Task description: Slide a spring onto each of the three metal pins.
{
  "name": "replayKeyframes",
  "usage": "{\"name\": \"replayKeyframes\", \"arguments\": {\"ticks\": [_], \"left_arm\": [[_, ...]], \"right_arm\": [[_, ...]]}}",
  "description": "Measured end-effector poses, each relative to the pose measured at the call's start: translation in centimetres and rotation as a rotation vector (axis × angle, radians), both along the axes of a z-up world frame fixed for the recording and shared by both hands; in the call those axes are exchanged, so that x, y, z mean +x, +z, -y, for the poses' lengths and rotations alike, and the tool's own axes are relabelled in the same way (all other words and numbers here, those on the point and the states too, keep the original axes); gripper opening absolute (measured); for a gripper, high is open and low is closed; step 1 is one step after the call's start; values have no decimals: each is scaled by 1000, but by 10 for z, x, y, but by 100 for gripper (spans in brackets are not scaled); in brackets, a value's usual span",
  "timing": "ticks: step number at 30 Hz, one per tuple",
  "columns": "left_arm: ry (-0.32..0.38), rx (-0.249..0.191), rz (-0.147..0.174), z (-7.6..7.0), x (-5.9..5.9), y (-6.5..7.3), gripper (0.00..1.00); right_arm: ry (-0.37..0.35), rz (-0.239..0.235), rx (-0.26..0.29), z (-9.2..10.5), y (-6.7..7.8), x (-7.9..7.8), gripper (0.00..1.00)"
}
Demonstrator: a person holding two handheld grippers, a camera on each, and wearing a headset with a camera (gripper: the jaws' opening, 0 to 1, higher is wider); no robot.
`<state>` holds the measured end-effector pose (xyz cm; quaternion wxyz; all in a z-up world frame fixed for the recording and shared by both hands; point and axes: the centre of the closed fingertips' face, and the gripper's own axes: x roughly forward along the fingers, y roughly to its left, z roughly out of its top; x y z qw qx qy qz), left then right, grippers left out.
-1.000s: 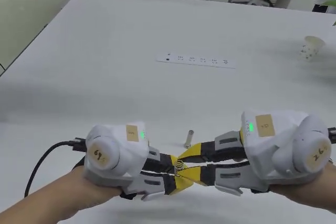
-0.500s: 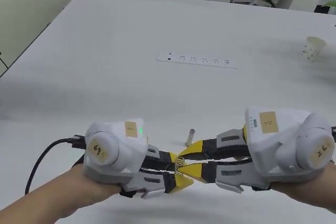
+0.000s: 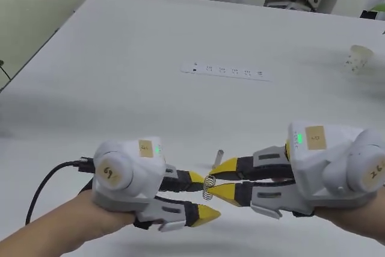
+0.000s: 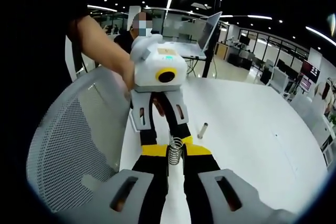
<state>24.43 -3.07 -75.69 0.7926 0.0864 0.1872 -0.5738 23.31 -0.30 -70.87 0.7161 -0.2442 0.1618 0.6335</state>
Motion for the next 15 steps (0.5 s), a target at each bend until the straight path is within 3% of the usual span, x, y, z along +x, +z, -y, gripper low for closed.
{"name": "replayKeyframes", "arguments": {"ticks": [15], "left_arm": [[92, -15, 0, -26, 9, 5, 35]], "right_arm": [[-13, 7, -7, 2, -4, 6, 7]]}}
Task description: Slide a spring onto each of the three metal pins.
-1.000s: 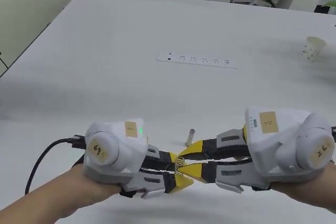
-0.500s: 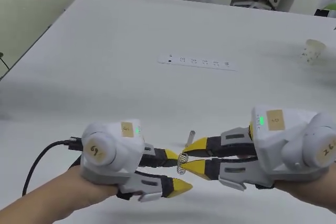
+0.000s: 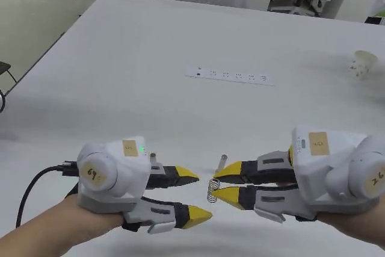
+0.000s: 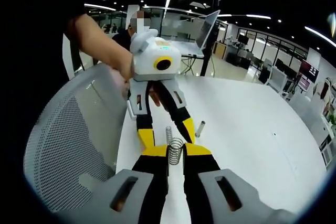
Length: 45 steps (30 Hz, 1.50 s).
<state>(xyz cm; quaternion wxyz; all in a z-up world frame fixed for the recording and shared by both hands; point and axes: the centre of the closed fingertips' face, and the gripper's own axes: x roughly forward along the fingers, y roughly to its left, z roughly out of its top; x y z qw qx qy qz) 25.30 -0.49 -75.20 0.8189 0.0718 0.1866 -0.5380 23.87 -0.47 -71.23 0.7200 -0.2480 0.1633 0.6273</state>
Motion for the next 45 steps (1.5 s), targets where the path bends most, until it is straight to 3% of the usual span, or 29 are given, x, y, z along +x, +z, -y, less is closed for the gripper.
{"name": "replayKeyframes", "arguments": {"ticks": [3, 11, 22, 27, 32, 40, 45], "left_arm": [[11, -14, -22, -5, -2, 0, 39], [74, -11, -35, -30, 2, -3, 44], [132, -21, -31, -52, 5, -5, 58], [203, -45, -25, -74, 8, -5, 69], [250, -38, -24, -91, 11, -6, 77], [307, -49, -27, -103, 13, -7, 97], [321, -60, -34, -105, 12, -7, 98]], "right_arm": [[-10, -3, 4, 1, 1, 2, 7], [-21, 3, -8, 6, -3, 4, 7], [-59, 9, 0, 11, -4, 12, 7], [-89, -4, 10, 15, -6, 16, 7], [-104, -8, 13, 16, -7, 18, 7], [-143, -13, 30, 19, -9, 25, 7], [-182, -19, 38, 25, -11, 30, 7]]}}
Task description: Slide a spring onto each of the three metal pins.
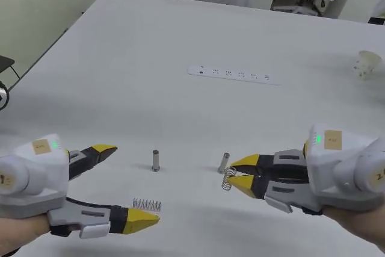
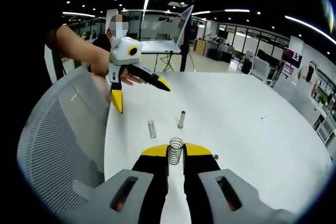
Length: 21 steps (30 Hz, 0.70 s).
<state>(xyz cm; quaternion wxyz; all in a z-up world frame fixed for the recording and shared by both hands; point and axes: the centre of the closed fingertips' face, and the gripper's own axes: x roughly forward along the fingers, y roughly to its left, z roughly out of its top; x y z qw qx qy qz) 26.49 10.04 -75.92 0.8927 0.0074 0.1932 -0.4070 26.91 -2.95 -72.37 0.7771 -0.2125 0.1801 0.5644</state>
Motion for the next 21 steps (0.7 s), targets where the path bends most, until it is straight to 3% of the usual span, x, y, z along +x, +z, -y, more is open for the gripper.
{"name": "replayKeyframes", "arguments": {"ticks": [8, 21], "left_arm": [[7, -2, -4, -3, -1, -2, 98], [29, -6, -9, -9, -2, -3, 98]], "right_arm": [[-44, -9, -2, 9, -6, 10, 7], [-134, -14, 9, 15, -9, 45, 7]]}}
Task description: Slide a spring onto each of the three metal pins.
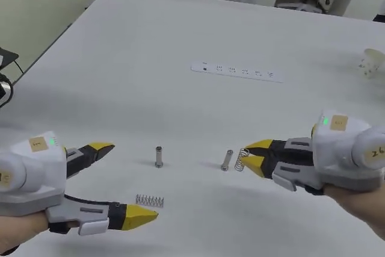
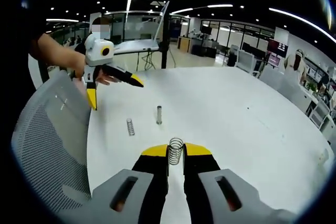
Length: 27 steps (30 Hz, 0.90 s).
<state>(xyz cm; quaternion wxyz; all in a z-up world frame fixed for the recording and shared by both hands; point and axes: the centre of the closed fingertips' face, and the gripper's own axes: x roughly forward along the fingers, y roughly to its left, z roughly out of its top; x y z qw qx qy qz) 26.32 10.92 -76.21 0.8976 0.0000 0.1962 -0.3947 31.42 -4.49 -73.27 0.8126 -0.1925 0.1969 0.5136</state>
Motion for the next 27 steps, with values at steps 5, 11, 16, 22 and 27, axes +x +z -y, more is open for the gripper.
{"name": "replayKeyframes", "arguments": {"ticks": [5, 11, 16, 22, 27], "left_arm": [[8, -4, 1, -1, 0, 1, 98], [13, -4, 0, -4, 0, 1, 98], [21, -2, 0, -6, 1, 0, 98], [20, -1, -5, -6, 0, -2, 98], [27, -4, -5, -7, 1, -2, 97]], "right_arm": [[-38, 9, 7, -1, 1, 18, 7], [-77, -2, 31, -6, 0, 34, 7], [-70, -7, 11, -10, -7, 40, 7], [-80, -27, 14, -11, -11, 46, 7], [-76, -31, -4, -10, -17, 45, 7]]}}
